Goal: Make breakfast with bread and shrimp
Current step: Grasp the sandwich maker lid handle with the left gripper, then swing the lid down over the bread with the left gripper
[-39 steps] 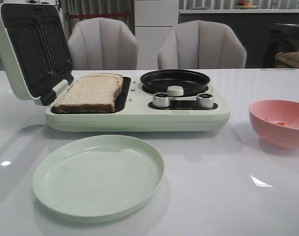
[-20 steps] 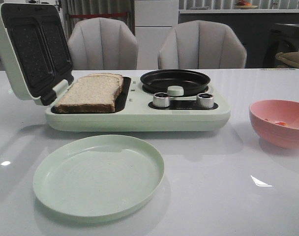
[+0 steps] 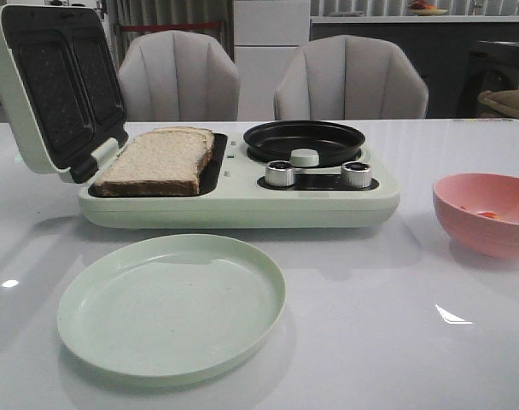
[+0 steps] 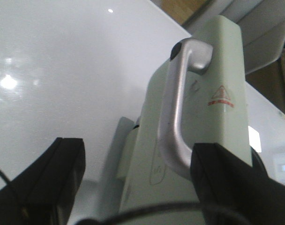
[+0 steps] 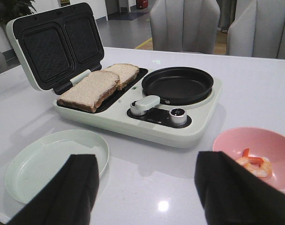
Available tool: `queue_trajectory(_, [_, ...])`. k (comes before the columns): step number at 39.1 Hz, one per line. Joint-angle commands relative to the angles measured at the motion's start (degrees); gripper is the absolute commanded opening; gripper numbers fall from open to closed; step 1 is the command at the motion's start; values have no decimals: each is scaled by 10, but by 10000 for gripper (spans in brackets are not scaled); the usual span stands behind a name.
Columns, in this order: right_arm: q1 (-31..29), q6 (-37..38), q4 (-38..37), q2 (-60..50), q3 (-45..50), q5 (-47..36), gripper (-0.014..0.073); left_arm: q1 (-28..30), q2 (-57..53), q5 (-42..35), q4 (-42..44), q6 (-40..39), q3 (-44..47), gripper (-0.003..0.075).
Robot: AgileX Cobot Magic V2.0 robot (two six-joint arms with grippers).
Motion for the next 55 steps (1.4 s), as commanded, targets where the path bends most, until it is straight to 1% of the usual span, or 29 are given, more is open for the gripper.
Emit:
queue_trajectory(1, [-3, 0, 4, 4, -16, -40, 540, 1, 2, 10, -114, 51, -20, 512])
queue_trajectory(8, [-3, 0, 4, 4, -16, -40, 540, 1, 41, 15, -176, 65, -20, 511])
queue_trajectory(16, [-3, 0, 4, 4, -16, -40, 540, -4, 77, 59, -267, 131, -20, 511])
queue_trajectory(24, [-3, 0, 4, 4, -16, -40, 540, -28, 87, 60, -292, 176, -31, 511])
queue_trajectory(33, [-3, 0, 4, 4, -16, -40, 540, -66, 87, 38, -297, 186, -49, 508])
queue_trajectory(36, [-3, 0, 4, 4, -16, -40, 540, -77, 87, 35, -297, 186, -50, 465])
queue_trajectory(41, [-3, 0, 4, 4, -16, -40, 540, -88, 93, 32, -304, 186, -54, 338])
queue_trajectory(44, [-3, 0, 4, 4, -16, -40, 540, -95, 99, 41, -320, 186, -55, 288])
queue_trajectory(46, [-3, 0, 4, 4, -16, -40, 540, -102, 99, 44, -323, 186, -55, 276])
queue_trajectory(53, [-3, 0, 4, 4, -16, -40, 540, -141, 99, 43, -327, 192, -55, 275])
queue_trajectory(55, [-3, 0, 4, 4, -16, -40, 540, -155, 99, 43, -327, 206, -55, 275])
